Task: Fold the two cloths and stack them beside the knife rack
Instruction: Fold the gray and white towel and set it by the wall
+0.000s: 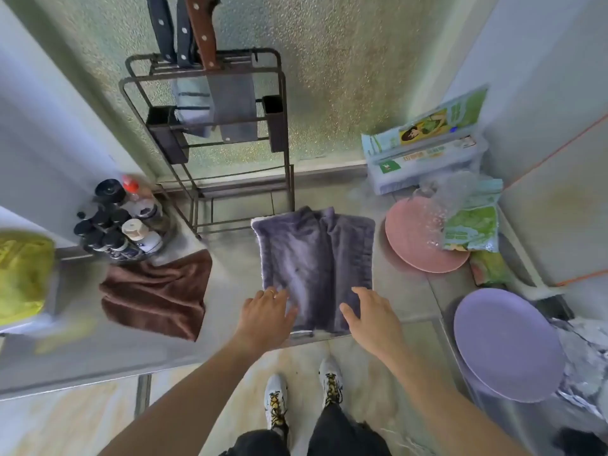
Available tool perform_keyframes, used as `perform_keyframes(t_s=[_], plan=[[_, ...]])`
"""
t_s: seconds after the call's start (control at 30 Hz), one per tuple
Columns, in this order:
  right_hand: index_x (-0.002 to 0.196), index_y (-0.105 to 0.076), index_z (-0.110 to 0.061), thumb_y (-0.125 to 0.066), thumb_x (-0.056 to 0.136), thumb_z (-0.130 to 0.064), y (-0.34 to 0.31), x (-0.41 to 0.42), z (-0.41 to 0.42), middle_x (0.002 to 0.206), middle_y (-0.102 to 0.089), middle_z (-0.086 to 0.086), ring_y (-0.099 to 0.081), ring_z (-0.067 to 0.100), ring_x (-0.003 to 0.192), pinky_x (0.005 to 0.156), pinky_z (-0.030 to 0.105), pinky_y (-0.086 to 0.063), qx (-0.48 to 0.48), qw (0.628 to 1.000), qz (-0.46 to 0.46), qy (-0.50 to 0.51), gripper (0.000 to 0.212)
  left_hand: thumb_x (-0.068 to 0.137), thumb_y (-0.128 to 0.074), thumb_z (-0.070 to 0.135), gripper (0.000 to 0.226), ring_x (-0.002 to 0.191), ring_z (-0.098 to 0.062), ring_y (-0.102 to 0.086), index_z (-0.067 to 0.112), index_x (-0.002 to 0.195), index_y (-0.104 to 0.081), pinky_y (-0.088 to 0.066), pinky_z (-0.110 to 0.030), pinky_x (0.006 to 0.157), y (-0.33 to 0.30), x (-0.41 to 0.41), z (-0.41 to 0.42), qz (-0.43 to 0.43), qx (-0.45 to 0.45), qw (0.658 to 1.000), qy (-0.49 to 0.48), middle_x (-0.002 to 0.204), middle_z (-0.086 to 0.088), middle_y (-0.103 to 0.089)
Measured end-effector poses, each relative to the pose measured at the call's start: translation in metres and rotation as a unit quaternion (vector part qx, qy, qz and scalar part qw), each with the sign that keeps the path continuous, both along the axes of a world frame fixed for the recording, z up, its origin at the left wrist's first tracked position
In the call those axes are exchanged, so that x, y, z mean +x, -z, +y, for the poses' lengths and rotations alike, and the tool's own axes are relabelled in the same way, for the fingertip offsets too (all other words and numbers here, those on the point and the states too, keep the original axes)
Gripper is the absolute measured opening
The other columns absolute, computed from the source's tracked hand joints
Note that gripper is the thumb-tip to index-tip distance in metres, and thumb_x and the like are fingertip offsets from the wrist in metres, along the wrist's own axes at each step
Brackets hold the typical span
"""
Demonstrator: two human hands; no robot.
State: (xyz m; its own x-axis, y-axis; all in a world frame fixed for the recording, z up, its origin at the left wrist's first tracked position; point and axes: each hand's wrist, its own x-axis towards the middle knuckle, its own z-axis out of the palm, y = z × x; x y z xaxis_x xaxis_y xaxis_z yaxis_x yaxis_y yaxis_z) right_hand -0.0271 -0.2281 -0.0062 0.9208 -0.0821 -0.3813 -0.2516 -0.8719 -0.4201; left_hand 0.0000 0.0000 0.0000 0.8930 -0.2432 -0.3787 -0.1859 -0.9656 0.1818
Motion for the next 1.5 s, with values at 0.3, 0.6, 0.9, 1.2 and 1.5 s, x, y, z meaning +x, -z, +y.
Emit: perform_keyframes(t_s=[0.3, 0.6, 0.9, 1.2, 1.5], plan=[[0.132, -0.049, -0.014, -0.061, 0.088, -0.034, 0.063, 0.024, -0.028, 0.129, -0.059, 0.005, -0.055, 0.030, 0.116, 0.087, 0.044, -0.050, -0.056, 0.988, 0.029, -0.139, 0.049, 0.086, -0.054, 0.054, 0.065, 0.125, -0.029, -0.052, 0.023, 0.141, -0.041, -0.048, -0.044, 0.097, 0.060, 0.015, -0.007, 0.112, 0.011, 0.993, -0.027, 0.140, -0.005, -0.050], [0.098, -0.067, -0.014, -0.086, 0.053, -0.001, 0.086, 0.011, -0.059, 0.117, -0.070, 0.005, -0.068, 0.025, 0.102, 0.067, 0.037, -0.058, -0.145, 0.967, 0.000, -0.210, 0.051, 0.070, -0.075, 0.017, 0.042, 0.082, -0.029, -0.067, 0.017, 0.110, -0.065, -0.057, -0.038, 0.064, 0.078, 0.000, 0.008, 0.042, 0.061, 0.997, 0.012, 0.096, -0.004, -0.070], [0.089, -0.056, -0.021, -0.068, 0.075, -0.005, 0.032, 0.028, -0.112, 0.080, -0.062, -0.004, -0.060, 0.024, 0.074, 0.054, 0.034, -0.043, -0.069, 0.987, -0.107, -0.095, 0.024, 0.068, -0.070, 0.003, 0.022, 0.067, -0.029, -0.066, 0.015, 0.087, -0.067, -0.050, -0.033, 0.049, 0.012, -0.003, 0.080, -0.074, 0.037, 0.993, -0.086, 0.076, -0.002, -0.066], [0.102, -0.062, -0.009, -0.065, 0.075, 0.000, -0.103, 0.126, -0.113, 0.094, -0.066, 0.013, -0.060, 0.037, 0.085, 0.068, 0.042, -0.050, -0.089, 0.951, -0.294, -0.044, 0.028, 0.092, -0.048, 0.014, 0.016, 0.072, -0.038, -0.064, 0.007, 0.103, -0.056, -0.049, -0.038, 0.050, -0.105, 0.065, 0.138, -0.305, -0.048, 0.938, -0.160, 0.093, -0.016, -0.065], [0.106, -0.065, -0.011, -0.067, 0.076, 0.003, -0.219, 0.134, -0.100, 0.096, -0.067, 0.011, -0.056, 0.033, 0.093, 0.076, 0.038, -0.042, -0.062, 0.889, -0.453, 0.001, 0.033, 0.092, -0.059, 0.007, 0.025, 0.080, -0.040, -0.064, 0.012, 0.116, -0.056, -0.051, -0.047, 0.060, -0.224, 0.064, 0.151, -0.446, -0.130, 0.870, -0.167, 0.105, -0.013, -0.067]])
